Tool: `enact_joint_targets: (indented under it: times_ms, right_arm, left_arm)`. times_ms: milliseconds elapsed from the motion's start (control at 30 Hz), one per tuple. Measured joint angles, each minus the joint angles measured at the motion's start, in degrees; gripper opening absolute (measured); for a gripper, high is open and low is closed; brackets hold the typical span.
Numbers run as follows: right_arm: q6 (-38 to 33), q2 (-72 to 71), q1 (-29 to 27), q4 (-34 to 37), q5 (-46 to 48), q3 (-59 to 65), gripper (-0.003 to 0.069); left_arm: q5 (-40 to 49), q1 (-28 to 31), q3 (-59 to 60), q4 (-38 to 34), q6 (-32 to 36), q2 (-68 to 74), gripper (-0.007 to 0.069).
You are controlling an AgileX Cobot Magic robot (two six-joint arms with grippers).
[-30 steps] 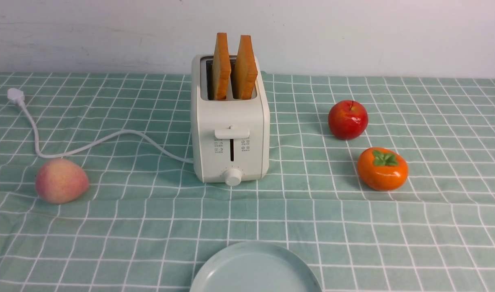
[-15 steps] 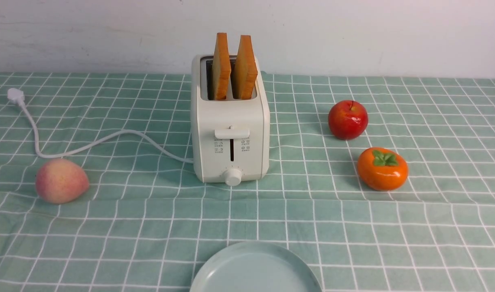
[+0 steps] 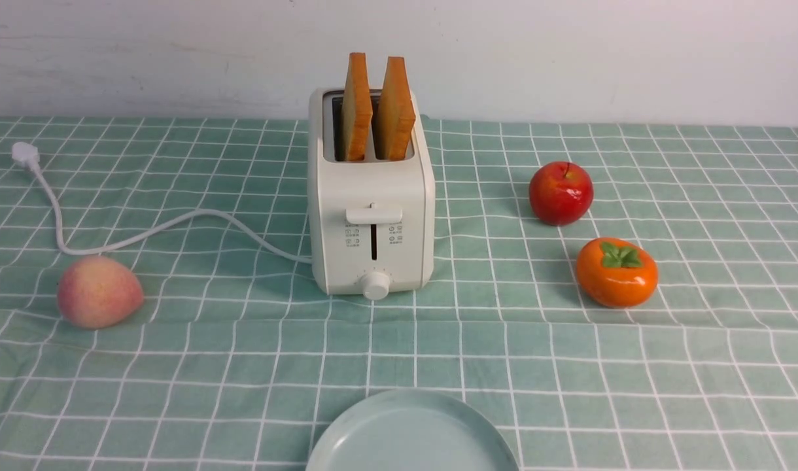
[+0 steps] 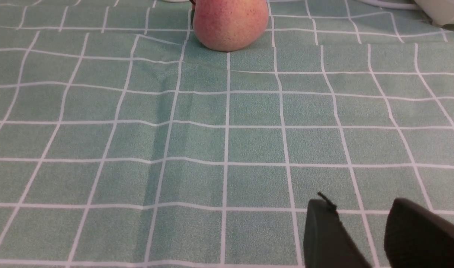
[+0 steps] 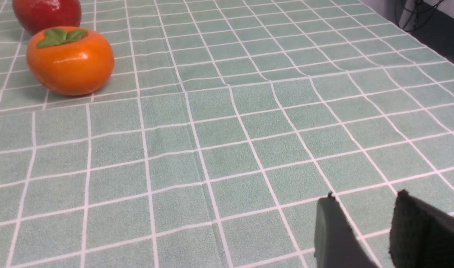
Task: Take toasted bread from bread machine on blue coffee table place on plate.
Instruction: 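Grasp the toast slice in the toaster and pull it up out of the slot with the right gripper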
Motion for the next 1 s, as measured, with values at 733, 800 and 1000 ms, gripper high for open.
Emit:
enact_joint_targets:
  times_ms: [733,800,1000]
  right_arm:
    - [0.0,0.0,0.0,-3.5,0.2,0.0,0.024]
    - [0.0,0.0,0.0,-3.6,0.3,0.0,0.024]
    - [0.0,0.0,0.0,-4.4,0.3,0.0,0.024]
  left_arm:
    - [-0.2,0.0,0.1,4.2,2.6,0.0,0.0238]
    - [-0.5,0.0,0.2,9.8,5.0,0.0,0.0238]
    - [-0.5,0.0,0.3,14.2,5.9,0.0,0.0238]
